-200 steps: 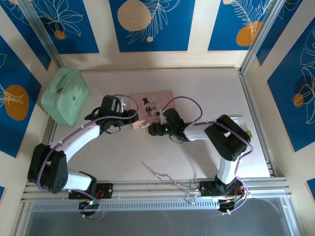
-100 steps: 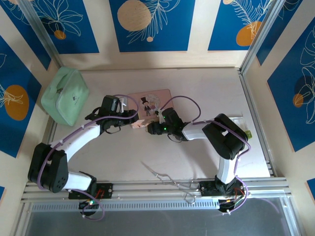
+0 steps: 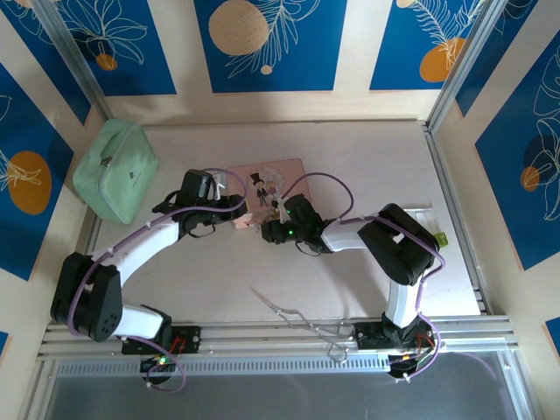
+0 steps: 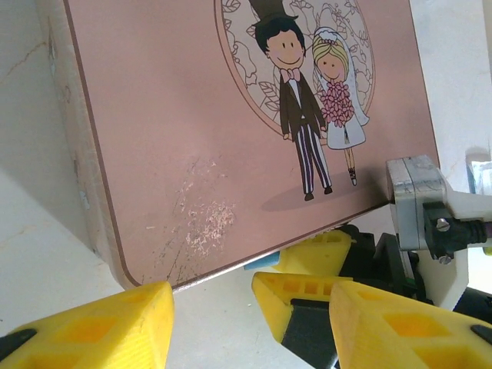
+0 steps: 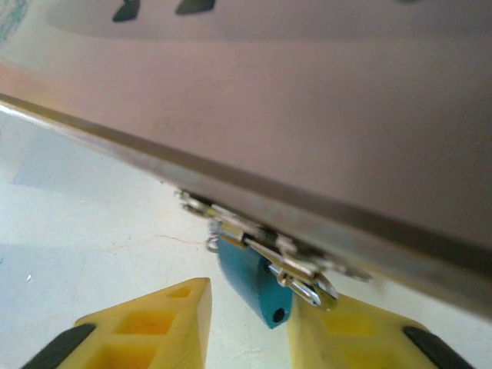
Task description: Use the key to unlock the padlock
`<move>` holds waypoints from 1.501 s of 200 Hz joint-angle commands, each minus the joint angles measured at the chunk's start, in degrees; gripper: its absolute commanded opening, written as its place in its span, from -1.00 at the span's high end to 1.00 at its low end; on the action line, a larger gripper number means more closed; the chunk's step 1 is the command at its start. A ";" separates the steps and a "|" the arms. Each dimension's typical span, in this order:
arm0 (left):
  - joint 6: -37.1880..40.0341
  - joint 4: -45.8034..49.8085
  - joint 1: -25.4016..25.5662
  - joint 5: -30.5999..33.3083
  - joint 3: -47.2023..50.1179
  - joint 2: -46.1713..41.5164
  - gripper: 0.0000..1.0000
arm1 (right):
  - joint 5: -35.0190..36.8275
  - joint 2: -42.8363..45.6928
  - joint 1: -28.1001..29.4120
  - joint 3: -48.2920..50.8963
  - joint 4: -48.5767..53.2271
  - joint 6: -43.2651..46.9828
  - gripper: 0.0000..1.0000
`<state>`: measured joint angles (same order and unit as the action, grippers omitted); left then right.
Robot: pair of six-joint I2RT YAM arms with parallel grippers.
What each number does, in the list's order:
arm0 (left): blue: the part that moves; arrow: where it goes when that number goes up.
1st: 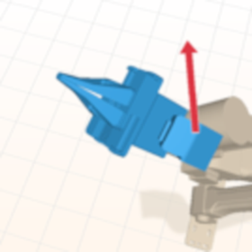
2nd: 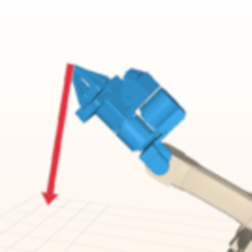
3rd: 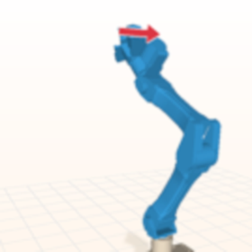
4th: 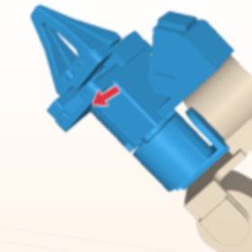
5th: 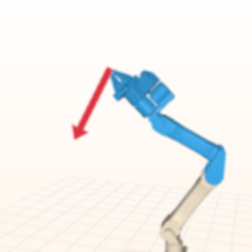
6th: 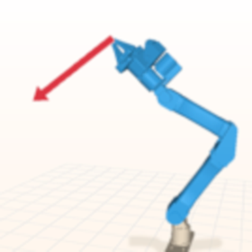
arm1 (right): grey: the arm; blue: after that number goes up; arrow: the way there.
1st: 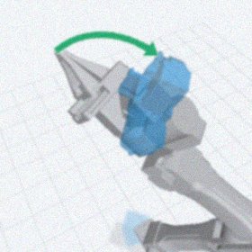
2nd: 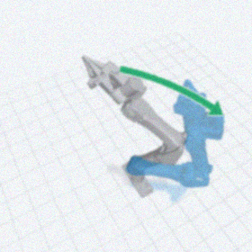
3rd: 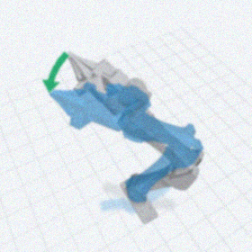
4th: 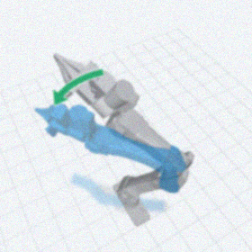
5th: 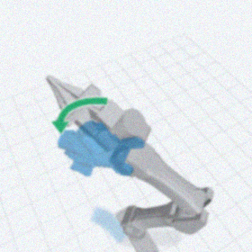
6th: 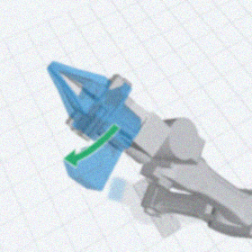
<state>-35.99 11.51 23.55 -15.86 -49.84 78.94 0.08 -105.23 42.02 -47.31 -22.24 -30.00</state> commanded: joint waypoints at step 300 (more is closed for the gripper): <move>0.67 0.07 -1.05 3.99 -3.24 6.74 -0.23 | -5.44 2.73 0.08 1.56 11.10 -10.47 1.00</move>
<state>-35.90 12.25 23.09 -12.86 -51.90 83.48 -2.96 -102.94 41.32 -48.01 -16.86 -37.19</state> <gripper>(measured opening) 0.614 0.046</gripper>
